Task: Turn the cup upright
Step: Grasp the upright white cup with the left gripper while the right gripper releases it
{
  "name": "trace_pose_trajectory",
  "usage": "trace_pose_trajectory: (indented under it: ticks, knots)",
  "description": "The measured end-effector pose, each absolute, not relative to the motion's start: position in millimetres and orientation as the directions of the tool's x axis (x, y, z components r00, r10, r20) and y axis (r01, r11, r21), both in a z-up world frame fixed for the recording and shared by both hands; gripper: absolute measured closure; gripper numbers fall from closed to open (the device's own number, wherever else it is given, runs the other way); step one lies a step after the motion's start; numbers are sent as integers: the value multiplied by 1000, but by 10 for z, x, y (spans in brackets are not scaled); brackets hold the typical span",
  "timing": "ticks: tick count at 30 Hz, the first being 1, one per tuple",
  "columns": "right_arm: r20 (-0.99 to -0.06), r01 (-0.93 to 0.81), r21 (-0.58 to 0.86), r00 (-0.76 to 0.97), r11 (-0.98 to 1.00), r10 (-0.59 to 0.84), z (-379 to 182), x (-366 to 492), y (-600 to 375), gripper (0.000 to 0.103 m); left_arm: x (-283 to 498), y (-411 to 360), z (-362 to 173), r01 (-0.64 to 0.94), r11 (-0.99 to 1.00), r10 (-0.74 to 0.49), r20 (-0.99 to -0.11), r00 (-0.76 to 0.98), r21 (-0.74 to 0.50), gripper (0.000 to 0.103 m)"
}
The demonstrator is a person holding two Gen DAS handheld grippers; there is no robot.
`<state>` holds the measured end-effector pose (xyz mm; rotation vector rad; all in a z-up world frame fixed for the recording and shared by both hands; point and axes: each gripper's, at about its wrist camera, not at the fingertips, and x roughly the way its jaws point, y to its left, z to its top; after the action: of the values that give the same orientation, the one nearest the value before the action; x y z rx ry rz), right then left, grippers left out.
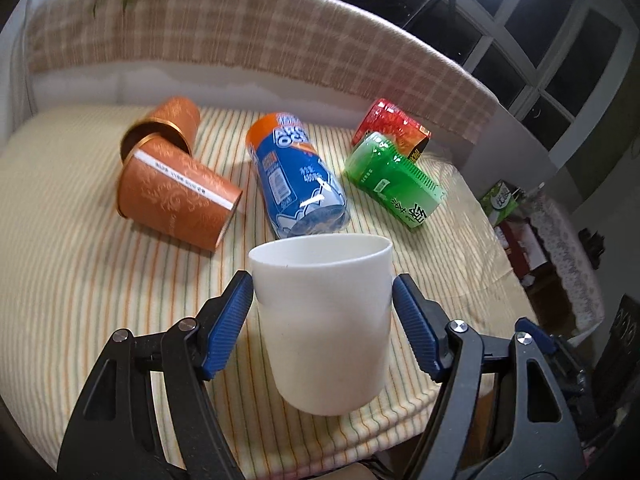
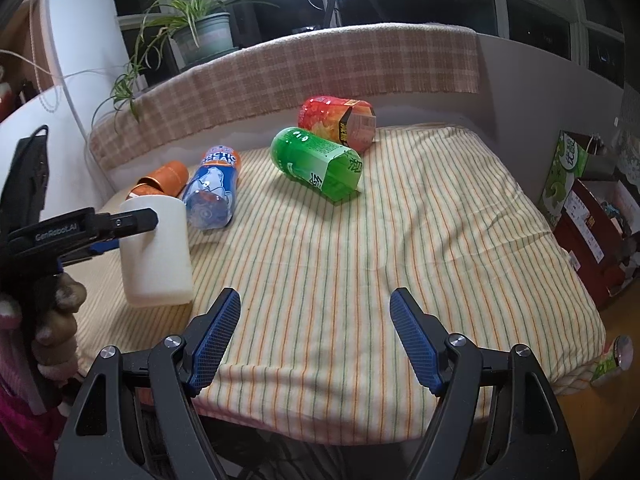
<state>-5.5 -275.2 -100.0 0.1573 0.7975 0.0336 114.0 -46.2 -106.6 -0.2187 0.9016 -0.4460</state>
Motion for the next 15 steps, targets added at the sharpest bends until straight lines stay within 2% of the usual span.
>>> trace_pose_trajectory:
  ticks: [15]
  knots:
    - [-709, 31, 144, 700, 989, 81, -1014, -56, -2737, 26, 1001, -531, -951, 285, 929, -368, -668, 647, -235, 30]
